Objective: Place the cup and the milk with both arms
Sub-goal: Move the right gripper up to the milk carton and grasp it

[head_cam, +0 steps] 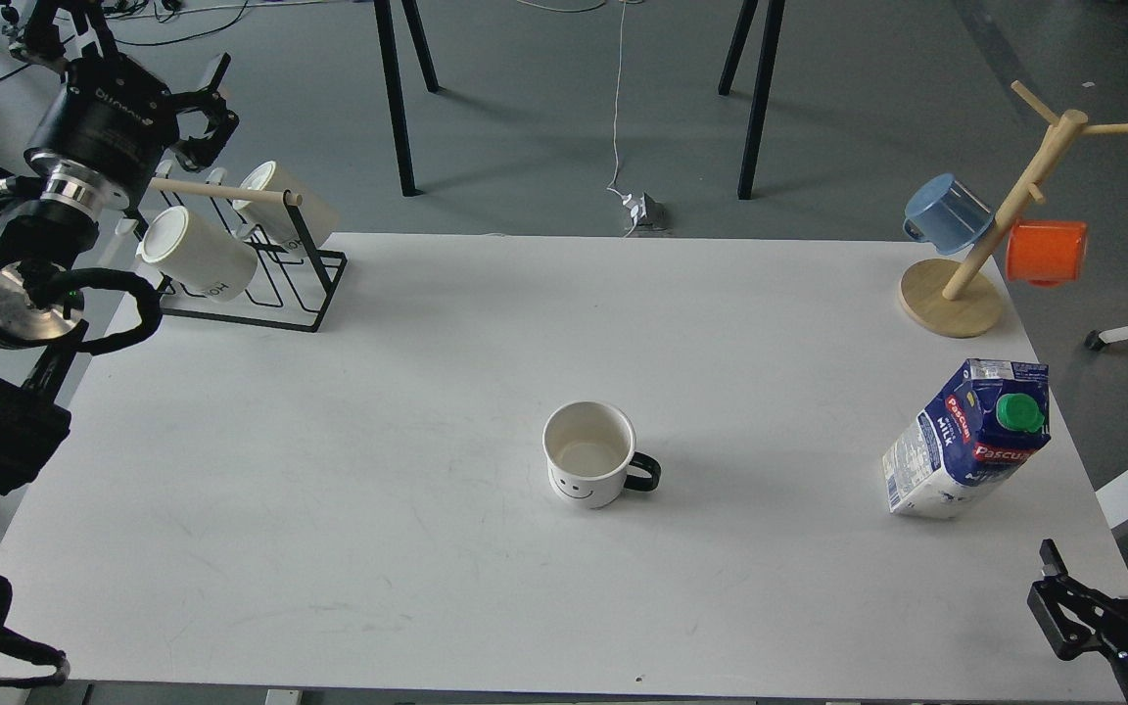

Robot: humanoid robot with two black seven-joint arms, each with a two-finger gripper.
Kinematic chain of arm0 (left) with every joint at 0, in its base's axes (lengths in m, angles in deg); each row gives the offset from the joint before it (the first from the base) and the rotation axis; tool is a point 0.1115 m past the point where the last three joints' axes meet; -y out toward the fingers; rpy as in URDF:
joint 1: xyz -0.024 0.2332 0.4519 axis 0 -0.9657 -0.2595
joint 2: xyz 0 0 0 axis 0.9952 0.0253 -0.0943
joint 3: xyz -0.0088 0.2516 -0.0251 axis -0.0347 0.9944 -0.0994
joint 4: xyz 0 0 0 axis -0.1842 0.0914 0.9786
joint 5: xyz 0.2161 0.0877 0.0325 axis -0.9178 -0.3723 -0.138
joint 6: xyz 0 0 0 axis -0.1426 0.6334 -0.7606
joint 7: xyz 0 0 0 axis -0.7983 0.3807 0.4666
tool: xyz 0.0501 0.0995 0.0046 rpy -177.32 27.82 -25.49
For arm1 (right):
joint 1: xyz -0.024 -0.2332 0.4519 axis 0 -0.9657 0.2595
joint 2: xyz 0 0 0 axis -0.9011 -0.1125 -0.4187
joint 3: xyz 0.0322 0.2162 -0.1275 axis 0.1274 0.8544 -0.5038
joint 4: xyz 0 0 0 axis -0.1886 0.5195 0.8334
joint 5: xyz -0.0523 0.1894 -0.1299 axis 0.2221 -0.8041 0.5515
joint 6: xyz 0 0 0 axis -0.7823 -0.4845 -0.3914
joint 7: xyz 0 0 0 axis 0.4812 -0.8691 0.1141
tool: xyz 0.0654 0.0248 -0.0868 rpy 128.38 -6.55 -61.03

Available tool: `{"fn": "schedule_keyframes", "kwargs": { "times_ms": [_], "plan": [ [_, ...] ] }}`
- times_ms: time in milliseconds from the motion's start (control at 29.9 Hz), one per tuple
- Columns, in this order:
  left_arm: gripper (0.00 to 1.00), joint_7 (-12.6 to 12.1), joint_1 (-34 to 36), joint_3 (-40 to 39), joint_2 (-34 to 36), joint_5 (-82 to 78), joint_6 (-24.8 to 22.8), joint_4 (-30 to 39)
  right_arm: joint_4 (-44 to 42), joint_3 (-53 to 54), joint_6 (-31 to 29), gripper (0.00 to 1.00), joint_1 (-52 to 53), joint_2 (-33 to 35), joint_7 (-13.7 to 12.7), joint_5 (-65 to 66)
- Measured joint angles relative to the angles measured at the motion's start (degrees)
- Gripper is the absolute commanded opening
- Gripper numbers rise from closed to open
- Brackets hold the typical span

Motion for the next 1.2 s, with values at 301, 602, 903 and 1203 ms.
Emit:
{"fn": "schedule_keyframes", "kwargs": {
  "times_ms": [301,602,903,1203],
  "plan": [
    [1.00,-0.2,-2.6,0.2,-3.3,3.4,-1.1,-4.3,3.7,-3.2,0.0,0.99,0.5,-6.1,0.2,5.9],
    [1.00,-0.2,-3.5,0.2,-3.9,3.6,-1.0,-4.5,3.1,-2.3,0.0,0.98,5.1,-6.9,0.3,6.6],
    [1.00,-0.2,-3.6,0.1,-4.0,3.7,-0.9,-4.5,2.0,-2.2,0.0,0.94,7.7,-7.2,1.9,6.6],
    [1.00,-0.4,-3.6,-0.2,-3.6,3.7,-1.2,-6.0,0.6,-1.9,0.0,0.93,9.0,-7.3,2.6,6.6]
  ]
}}
